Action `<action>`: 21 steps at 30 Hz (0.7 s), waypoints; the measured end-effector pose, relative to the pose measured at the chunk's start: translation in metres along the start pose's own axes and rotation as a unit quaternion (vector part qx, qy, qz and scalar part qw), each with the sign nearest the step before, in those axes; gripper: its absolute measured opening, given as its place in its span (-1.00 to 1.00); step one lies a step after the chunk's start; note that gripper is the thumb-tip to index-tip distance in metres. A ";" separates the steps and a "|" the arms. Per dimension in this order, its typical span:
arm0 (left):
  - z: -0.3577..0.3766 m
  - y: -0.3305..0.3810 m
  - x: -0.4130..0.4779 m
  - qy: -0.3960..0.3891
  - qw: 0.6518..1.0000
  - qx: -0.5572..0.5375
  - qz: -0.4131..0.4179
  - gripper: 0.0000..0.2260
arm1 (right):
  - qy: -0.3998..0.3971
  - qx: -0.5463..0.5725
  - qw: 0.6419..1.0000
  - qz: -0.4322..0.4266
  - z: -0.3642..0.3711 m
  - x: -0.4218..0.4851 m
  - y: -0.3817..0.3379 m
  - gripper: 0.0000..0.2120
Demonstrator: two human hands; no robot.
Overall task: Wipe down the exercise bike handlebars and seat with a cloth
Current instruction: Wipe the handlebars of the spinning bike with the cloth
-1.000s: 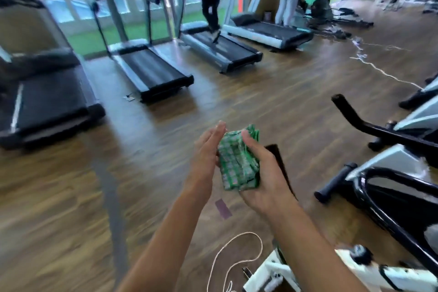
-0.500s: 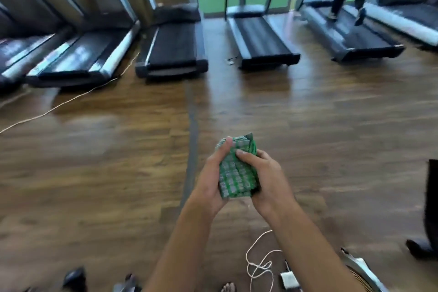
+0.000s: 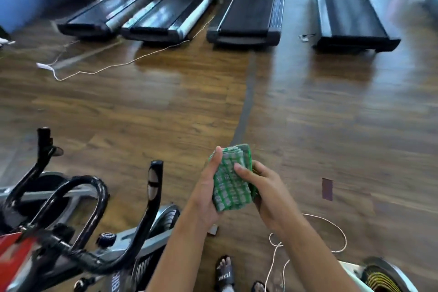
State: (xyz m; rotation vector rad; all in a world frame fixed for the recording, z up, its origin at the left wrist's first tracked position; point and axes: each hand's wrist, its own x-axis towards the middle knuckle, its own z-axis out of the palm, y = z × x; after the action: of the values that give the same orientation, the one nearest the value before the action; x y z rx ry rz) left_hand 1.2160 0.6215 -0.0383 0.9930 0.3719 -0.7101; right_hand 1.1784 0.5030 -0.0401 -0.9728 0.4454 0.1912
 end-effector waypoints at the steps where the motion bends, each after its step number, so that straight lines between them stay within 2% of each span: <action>1: -0.006 0.000 -0.007 -0.003 1.000 0.003 0.001 -0.40 | -0.009 -0.002 1.000 0.002 0.003 -0.006 0.004 -0.71; 5: -0.021 0.004 -0.024 -0.025 0.999 0.046 0.002 -0.40 | -0.051 0.008 0.999 0.011 0.020 -0.025 0.015 -0.64; 8: -0.034 0.008 -0.032 -0.049 0.994 0.096 0.007 -0.40 | -0.034 0.050 0.998 0.024 0.039 -0.033 0.029 -0.60; 12: -0.068 0.017 -0.040 -0.107 0.986 0.127 0.014 -0.44 | -0.015 0.156 0.987 0.045 0.068 -0.036 0.055 -0.65; 16: -0.113 0.028 -0.047 -0.148 0.974 0.166 0.044 -0.58 | -0.020 0.221 0.974 0.040 0.104 -0.038 0.093 -0.73; 18: -0.131 0.036 -0.051 -0.146 0.964 0.207 0.079 -0.62 | -0.010 0.238 0.971 0.030 0.121 -0.039 0.109 -0.72; 21: -0.154 0.046 -0.056 -0.098 0.945 0.277 0.146 -0.57 | 0.019 0.244 0.970 0.007 0.143 -0.042 0.126 -0.71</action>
State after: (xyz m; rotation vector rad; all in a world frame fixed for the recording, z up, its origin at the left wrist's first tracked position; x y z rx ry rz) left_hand 1.2118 0.7902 -0.0553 1.4576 -0.1662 -0.6456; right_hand 1.1362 0.6938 -0.0470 -0.4903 0.5053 0.0688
